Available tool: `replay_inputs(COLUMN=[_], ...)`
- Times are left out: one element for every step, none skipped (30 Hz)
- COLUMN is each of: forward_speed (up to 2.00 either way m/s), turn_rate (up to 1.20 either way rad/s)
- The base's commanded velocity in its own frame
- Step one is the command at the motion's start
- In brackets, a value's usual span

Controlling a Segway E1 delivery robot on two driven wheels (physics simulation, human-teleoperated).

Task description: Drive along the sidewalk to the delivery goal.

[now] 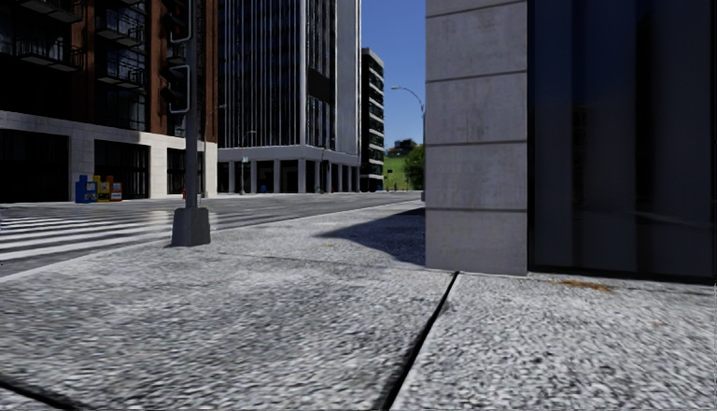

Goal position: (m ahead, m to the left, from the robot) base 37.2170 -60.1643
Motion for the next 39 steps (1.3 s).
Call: replay_inputs(forward_speed=[2.00,2.00,2.00,2.00,2.00,2.00,2.00,2.00,2.00,2.00,2.00,2.00,2.00,2.00,2.00,2.00,2.00,2.00,2.00,2.00,2.00,2.00,2.00,2.00,2.00,2.00,2.00,2.00,2.00,2.00,2.00,2.00,2.00,2.00,2.00,2.00,2.00,2.00,2.00], turn_rate=[0.32,0.32,0.32,0.32,0.32,0.32,0.32,0.32,0.32,0.32,0.32,0.32,0.32,0.28,0.28,0.24,0.22,0.10,0.10,0.00,0.00,0.00,0.00,0.00,0.00,0.00,0.00,0.00,0.00,0.00,0.00,0.00,-0.01,-0.01,-0.14,-0.21,-0.22,-0.22,-0.23])
